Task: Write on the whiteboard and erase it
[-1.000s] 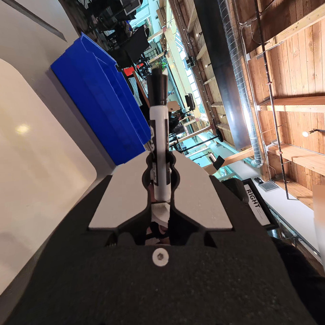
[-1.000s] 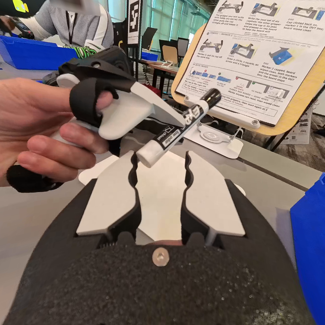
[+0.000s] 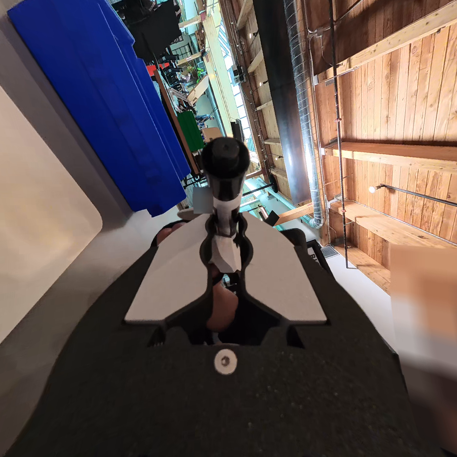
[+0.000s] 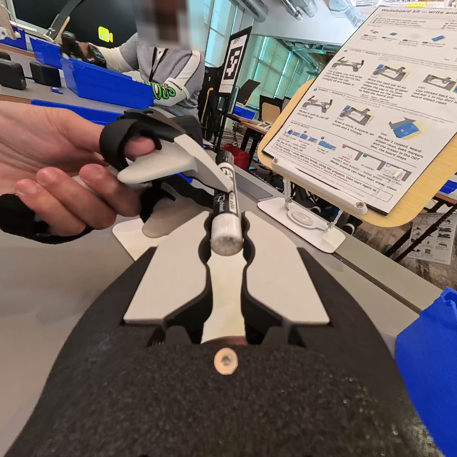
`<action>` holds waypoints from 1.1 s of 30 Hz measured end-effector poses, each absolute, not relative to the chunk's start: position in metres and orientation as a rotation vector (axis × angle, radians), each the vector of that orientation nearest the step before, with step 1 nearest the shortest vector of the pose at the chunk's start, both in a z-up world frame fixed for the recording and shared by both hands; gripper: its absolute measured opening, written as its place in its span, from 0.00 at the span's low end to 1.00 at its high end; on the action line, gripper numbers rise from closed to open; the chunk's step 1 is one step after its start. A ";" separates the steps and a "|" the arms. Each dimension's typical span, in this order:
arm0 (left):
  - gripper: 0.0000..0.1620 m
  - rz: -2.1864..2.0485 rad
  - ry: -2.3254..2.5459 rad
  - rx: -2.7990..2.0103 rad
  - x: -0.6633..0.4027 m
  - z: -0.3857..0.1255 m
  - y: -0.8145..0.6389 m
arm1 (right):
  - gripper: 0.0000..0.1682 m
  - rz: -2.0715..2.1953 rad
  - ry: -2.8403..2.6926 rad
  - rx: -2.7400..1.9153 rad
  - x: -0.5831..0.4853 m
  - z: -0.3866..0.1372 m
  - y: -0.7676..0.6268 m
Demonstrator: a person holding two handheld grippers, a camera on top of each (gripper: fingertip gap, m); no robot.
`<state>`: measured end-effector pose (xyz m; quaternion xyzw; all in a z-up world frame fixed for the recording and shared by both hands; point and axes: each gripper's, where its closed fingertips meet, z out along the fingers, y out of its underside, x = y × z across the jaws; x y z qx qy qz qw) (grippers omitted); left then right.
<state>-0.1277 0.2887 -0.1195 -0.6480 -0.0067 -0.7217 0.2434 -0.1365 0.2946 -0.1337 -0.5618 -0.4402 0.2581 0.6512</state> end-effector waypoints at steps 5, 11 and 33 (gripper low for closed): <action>0.11 -1.992 0.003 -1.764 -0.125 -0.118 0.286 | 0.12 0.621 -1.007 -1.267 -0.134 -0.132 0.293; 0.25 -2.055 0.082 -1.730 -0.136 -0.109 0.283 | 0.12 0.743 -1.027 -1.264 -0.130 -0.125 0.285; 0.12 -1.894 0.401 -1.789 -0.158 -0.118 0.273 | 0.12 1.167 -1.078 -1.310 -0.122 -0.125 0.271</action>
